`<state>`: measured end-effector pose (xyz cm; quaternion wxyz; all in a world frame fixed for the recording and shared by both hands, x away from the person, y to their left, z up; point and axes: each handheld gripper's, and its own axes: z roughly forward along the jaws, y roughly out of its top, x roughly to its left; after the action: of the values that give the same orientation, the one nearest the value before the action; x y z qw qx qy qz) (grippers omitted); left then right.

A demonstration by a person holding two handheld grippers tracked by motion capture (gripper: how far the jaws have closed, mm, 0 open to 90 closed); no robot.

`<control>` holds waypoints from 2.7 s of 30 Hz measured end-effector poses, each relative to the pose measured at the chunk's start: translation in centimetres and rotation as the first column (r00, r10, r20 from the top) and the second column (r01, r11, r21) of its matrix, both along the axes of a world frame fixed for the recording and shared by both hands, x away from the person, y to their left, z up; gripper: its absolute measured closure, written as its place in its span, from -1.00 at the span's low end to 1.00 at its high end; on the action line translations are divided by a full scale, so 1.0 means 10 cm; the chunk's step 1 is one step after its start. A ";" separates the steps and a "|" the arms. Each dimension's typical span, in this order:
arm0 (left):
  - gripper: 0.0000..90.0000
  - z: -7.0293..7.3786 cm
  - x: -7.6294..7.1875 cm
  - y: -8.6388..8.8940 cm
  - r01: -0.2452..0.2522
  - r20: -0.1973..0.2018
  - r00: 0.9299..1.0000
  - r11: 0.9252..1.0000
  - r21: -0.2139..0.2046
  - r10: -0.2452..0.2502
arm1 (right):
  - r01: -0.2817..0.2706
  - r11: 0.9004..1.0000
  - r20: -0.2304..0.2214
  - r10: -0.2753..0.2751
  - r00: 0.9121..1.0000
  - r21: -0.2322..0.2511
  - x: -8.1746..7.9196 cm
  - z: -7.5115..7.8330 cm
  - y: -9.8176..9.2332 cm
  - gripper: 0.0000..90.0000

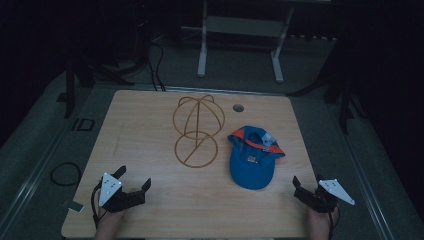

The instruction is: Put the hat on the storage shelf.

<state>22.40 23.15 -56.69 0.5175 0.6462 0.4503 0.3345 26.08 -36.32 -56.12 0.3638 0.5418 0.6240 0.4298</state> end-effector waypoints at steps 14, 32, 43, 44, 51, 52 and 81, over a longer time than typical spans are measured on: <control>-0.95 0.01 -0.02 -0.01 -0.012 0.019 1.000 1.000 -0.008 0.012 | 0.097 0.993 0.002 -0.097 0.995 0.063 -0.02 -0.02 -0.13 -0.71; -0.95 0.03 -0.03 0.00 0.007 -0.011 1.000 1.000 -0.008 -0.007 | -0.041 0.993 -0.063 0.049 0.997 0.113 0.29 0.36 -0.12 -0.70; -0.95 0.03 -0.03 -0.02 0.024 -0.012 1.000 1.000 -0.006 -0.024 | -0.162 0.985 -0.070 0.166 0.984 0.061 0.65 0.84 0.05 -0.71; -0.95 0.03 -0.03 -0.03 0.029 -0.013 0.999 1.000 -0.006 -0.029 | -0.172 0.983 -0.077 0.176 0.981 0.058 0.69 0.87 0.07 -0.71; -0.95 0.03 -0.03 -0.04 0.043 -0.016 0.999 0.999 -0.003 -0.044 | -0.212 0.977 -0.073 0.214 0.974 0.033 0.92 0.99 0.19 -0.70; -0.95 0.03 -0.03 -0.04 0.044 -0.017 0.999 0.999 -0.004 -0.044 | -0.237 0.971 -0.062 0.239 0.969 0.035 0.95 0.99 0.21 -0.69; -0.95 0.03 -0.03 -0.06 0.084 -0.005 0.996 0.996 0.005 -0.084 | -0.361 0.932 -0.257 0.343 0.904 -0.027 1.79 0.61 0.70 -0.36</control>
<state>22.08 22.55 -56.36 0.5284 0.6668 0.4231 0.3118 44.01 -29.35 -50.03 0.2191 0.4560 0.7674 0.3939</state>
